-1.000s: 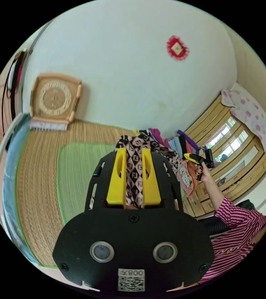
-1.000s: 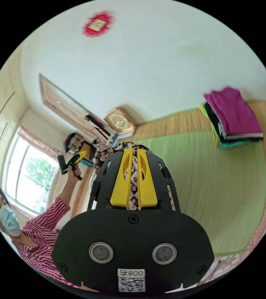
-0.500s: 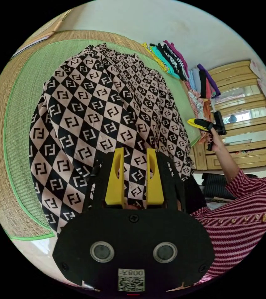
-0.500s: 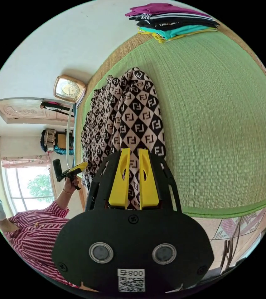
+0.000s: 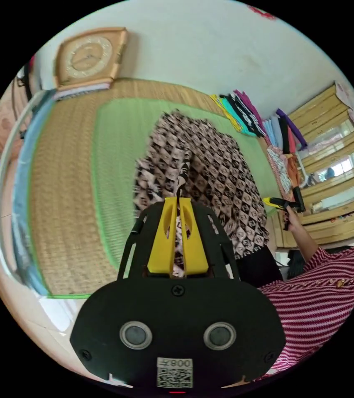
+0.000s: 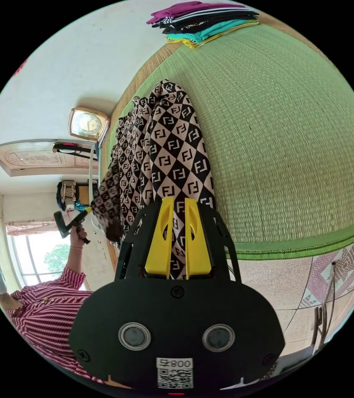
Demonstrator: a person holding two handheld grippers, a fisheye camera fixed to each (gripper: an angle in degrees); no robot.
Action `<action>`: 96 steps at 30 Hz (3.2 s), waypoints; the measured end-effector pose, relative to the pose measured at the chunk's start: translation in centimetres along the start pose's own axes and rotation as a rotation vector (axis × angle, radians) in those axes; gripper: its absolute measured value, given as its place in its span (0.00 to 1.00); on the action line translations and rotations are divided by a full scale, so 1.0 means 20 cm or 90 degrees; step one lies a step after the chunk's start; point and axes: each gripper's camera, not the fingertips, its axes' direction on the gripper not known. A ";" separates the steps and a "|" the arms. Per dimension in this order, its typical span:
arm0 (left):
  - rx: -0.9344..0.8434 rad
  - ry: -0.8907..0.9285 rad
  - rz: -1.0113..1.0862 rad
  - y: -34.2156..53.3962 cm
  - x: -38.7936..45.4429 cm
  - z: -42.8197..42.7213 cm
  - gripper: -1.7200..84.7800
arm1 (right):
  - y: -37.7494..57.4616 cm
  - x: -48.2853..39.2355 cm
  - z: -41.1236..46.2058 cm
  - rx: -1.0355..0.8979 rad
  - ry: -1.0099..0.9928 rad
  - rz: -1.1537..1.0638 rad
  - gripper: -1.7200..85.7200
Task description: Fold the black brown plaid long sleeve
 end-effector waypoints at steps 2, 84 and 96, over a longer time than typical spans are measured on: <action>0.086 -0.095 -0.105 -0.05 -0.40 -0.40 0.03 | 0.00 -0.02 -0.04 -0.002 0.014 -0.004 0.06; 0.127 -0.005 -0.169 -0.20 -0.68 -0.32 0.02 | -0.58 -0.19 -0.54 0.078 0.175 -0.062 0.02; 0.039 -0.014 -0.054 -0.64 -0.36 0.18 0.02 | -0.65 -0.56 -0.29 0.062 0.089 -0.176 0.02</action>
